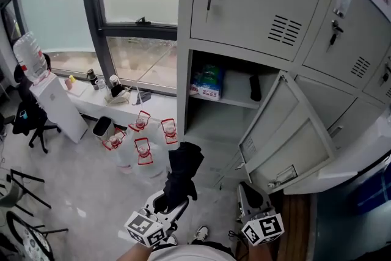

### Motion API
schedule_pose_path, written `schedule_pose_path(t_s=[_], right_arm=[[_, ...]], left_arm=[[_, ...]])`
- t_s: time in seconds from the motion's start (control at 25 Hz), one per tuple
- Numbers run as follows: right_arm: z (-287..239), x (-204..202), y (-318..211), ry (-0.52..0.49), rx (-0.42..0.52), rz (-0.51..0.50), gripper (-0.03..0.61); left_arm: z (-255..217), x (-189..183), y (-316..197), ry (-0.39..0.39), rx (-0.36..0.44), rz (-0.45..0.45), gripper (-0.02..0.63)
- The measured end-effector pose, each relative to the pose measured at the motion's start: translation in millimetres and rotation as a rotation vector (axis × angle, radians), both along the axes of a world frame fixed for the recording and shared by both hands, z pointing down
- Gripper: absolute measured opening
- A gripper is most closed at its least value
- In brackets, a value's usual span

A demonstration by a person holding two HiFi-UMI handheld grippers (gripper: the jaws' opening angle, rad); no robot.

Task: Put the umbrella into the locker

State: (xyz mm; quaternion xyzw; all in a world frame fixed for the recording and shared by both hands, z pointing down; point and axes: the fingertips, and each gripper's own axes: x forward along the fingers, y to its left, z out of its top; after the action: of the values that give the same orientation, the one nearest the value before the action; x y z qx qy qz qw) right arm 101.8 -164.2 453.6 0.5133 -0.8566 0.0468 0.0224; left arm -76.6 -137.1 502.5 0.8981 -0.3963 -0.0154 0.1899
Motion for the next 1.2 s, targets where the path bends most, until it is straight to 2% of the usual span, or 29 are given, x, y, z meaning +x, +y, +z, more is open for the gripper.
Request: schedule_pose_path(t_s=[0.16, 0.44, 0.76, 1.04, 1.2], right_arm=[[-2, -5, -10, 0.022, 0.002, -0.06, 0.018], [5, -3, -15, 0.03, -0.008, -0.074, 0.018], [6, -6, -13, 0.027, 0.002, -0.096, 0.018], [5, -6, -8, 0.039, 0.011, -0.105, 0.018], [4, -4, -6, 0.035, 0.016, -0.101, 0.018]], left_arm=[[0, 0, -5, -0.009, 0.004, -0.053, 0.227], [11, 4, -22, -0.031, -0.011, -0.092, 0.227], [8, 16, -44, -0.067, 0.012, -0.081, 0.229], [21, 40, -77, -0.138, -0.017, -0.039, 0.229], [25, 52, -93, -0.144, -0.039, -0.034, 0.229]])
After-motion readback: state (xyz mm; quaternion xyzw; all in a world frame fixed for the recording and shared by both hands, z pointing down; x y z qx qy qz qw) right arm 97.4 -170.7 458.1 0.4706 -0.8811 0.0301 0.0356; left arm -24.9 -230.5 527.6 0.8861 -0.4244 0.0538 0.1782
